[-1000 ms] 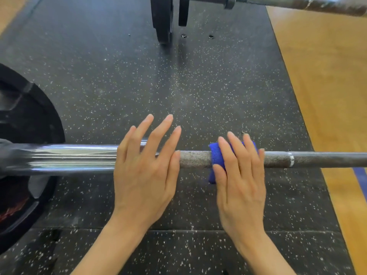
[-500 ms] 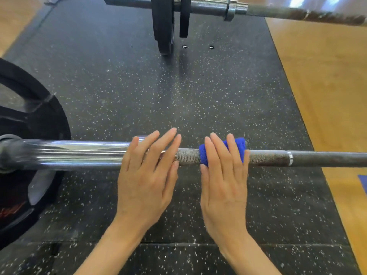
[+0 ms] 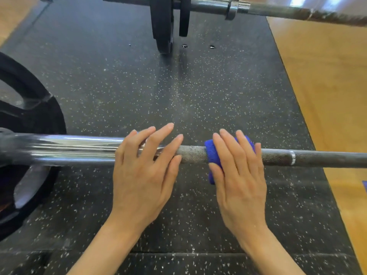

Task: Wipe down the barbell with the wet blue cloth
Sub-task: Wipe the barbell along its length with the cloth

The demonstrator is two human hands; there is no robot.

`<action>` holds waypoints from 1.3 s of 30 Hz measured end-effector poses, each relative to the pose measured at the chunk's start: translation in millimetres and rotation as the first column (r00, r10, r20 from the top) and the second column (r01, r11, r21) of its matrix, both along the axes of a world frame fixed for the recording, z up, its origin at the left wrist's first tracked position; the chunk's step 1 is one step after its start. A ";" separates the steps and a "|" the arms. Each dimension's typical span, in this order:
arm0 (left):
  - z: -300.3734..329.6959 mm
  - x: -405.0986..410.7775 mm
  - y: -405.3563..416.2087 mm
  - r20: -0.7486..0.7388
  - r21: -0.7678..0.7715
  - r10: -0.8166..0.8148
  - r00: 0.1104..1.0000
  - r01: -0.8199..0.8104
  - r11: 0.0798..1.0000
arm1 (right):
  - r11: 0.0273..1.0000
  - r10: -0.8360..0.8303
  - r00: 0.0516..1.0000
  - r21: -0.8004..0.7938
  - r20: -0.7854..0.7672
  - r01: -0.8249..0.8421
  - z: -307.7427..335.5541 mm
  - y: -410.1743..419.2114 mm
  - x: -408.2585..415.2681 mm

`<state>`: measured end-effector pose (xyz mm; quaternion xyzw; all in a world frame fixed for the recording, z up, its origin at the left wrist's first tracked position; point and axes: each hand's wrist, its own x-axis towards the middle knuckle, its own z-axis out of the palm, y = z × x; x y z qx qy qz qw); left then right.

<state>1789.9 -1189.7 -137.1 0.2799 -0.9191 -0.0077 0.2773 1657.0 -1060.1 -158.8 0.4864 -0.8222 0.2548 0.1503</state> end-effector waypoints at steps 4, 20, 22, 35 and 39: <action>0.2 -10.9 -4.8 -0.046 0.030 0.031 0.998 -0.029 0.999 | 0.992 -0.100 0.990 -0.071 0.100 0.107 -0.2 -13.8 11.6; 2.4 -29.7 -36.3 -0.095 0.086 0.005 0.995 0.004 0.996 | 0.994 0.106 0.991 -0.020 -0.079 -0.108 -5.9 -51.0 -6.7; 5.1 -32.3 -39.0 -0.076 0.086 0.004 0.997 0.002 0.996 | 0.999 0.034 0.996 -0.014 -0.086 -0.036 -8.5 -33.1 -21.5; 1.5 -37.1 -45.0 -0.031 0.103 0.008 0.999 -0.004 0.995 | 0.999 -0.011 0.999 -0.042 -0.052 0.009 -10.6 -44.4 -26.9; 0.6 -41.4 -49.5 -0.047 0.112 0.034 0.998 -0.028 0.993 | 0.989 0.148 0.964 0.051 -0.219 -0.140 -9.1 -52.0 -44.2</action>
